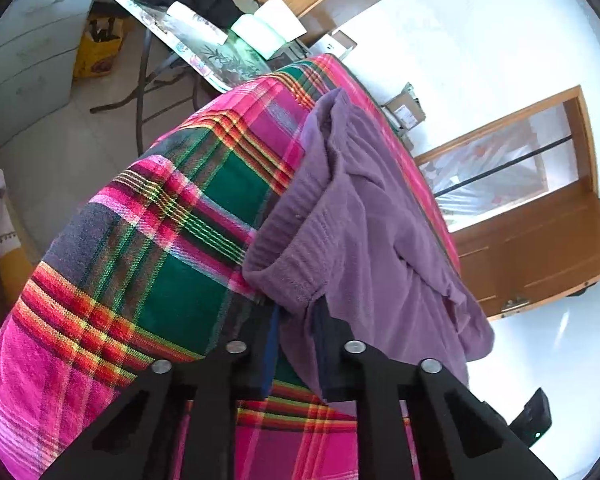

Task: Fold clothes
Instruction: 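Grasp the waistband with the left gripper while the right gripper grasps the fleece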

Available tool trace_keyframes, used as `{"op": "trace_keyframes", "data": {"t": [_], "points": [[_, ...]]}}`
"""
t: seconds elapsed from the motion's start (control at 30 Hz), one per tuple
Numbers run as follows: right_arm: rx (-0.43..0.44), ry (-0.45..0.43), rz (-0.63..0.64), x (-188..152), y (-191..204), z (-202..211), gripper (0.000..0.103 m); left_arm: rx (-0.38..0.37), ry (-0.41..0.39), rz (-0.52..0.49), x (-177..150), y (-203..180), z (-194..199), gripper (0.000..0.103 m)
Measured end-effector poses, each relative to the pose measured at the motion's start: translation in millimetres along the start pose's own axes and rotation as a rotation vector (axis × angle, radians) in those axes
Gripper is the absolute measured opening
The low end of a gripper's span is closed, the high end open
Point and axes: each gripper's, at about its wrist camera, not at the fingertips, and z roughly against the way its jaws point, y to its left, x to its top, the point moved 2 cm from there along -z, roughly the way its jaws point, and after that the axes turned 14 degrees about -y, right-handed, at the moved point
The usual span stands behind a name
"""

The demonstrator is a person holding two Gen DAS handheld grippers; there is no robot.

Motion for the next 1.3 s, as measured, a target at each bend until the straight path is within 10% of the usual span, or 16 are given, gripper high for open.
{"op": "trace_keyframes", "data": {"t": [1.3], "points": [[0.224, 0.173, -0.108, -22.1, 14.2, 23.8, 0.005, 0.069, -0.049, -0.018, -9.1, 26.9, 51.4, 0.009]]}}
